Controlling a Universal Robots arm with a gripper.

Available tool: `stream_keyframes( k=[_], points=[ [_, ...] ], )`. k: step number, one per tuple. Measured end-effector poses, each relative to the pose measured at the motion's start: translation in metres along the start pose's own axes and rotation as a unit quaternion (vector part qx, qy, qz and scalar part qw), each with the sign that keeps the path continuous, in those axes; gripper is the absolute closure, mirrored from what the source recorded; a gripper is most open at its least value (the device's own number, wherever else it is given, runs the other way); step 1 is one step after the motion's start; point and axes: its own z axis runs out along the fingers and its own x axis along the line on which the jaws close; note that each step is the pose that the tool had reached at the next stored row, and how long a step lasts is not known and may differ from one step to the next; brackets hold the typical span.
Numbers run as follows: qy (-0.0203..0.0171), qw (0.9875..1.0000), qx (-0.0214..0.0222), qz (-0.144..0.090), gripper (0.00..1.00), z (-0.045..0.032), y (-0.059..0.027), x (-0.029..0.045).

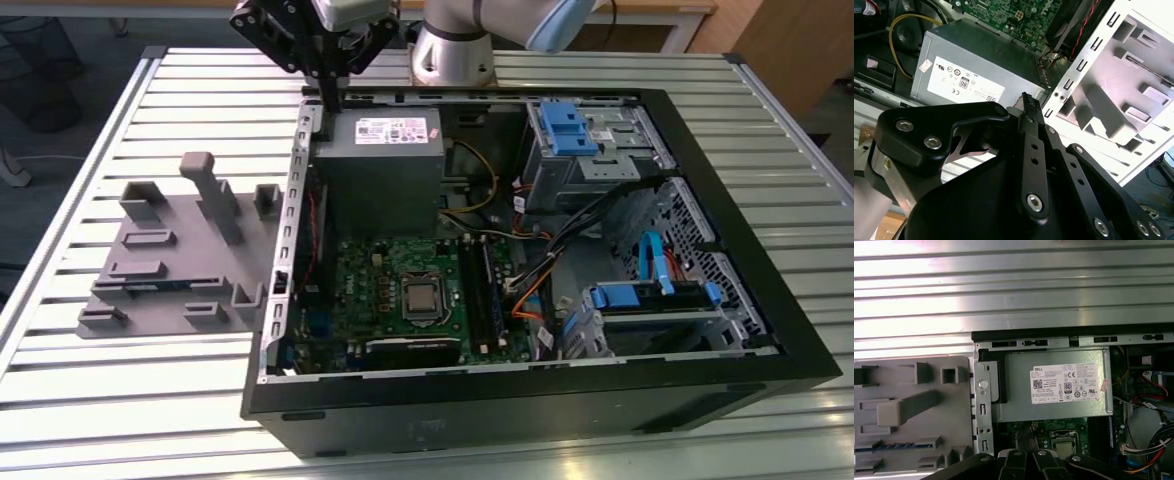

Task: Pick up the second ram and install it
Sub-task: 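Reach for the second ram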

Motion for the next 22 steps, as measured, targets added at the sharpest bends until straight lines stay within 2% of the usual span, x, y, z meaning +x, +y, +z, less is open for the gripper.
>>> stream_keyframes(
  k=[1,22],
  points=[
    [0.0,1.0,0.0,0.0,0.89,-0.0001,-0.0003,0.0042],
    [0.0,1.0,0.0,0.0,0.89,-0.0002,-0.001,0.0132]
  ],
)
